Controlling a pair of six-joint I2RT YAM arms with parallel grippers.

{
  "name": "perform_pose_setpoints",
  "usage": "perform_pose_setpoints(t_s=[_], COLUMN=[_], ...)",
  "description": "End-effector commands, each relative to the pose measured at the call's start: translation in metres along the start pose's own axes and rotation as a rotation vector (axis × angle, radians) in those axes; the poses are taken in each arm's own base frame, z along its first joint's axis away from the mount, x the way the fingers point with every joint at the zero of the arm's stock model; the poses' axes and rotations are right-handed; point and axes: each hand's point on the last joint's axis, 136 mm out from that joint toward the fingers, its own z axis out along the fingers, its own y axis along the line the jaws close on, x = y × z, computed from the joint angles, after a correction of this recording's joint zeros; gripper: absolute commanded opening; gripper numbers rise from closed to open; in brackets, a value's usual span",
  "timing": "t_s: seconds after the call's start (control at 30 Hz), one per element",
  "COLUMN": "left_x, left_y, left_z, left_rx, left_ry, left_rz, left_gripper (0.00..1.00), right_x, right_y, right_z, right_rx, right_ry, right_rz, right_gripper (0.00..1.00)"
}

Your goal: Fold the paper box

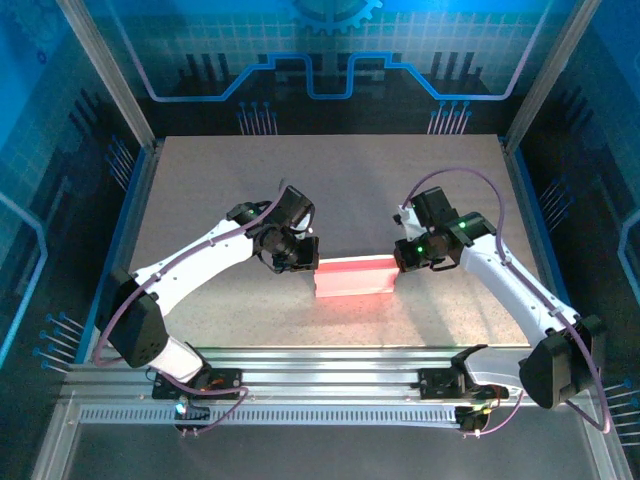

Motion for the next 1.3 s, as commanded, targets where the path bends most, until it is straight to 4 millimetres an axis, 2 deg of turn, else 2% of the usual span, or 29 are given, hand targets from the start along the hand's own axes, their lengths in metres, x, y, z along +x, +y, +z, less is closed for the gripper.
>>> perform_pose_setpoints(t_s=[0.0,0.4,0.67,0.83,1.27], left_x=[0.018,0.021,0.022,0.022,0.023], left_y=[0.017,0.014,0.017,0.017,0.011], left_z=[0.017,0.02,0.02,0.021,0.02], left_rx=[-0.075,-0.075,-0.084,-0.087,-0.044], left_ry=[0.083,0.087,0.085,0.086,0.08], left_rz=[-0.019,-0.011,-0.012,-0.014,-0.055], left_gripper=[0.07,0.07,0.07,0.07,0.07], right_x=[0.0,-0.005,0.01,0.017,0.02], right_y=[0.018,0.023,-0.003,-0.011,0.002], right_z=[-0.001,-0.002,-0.002,-0.001,0.004], right_rx=[-0.101,-0.146,0.001,0.041,-0.007], right_ry=[0.026,0.02,0.057,0.071,0.051], right_rz=[0.033,0.092,0.005,-0.022,-0.012], right_gripper=[0.0,0.0,0.0,0.0,0.0])
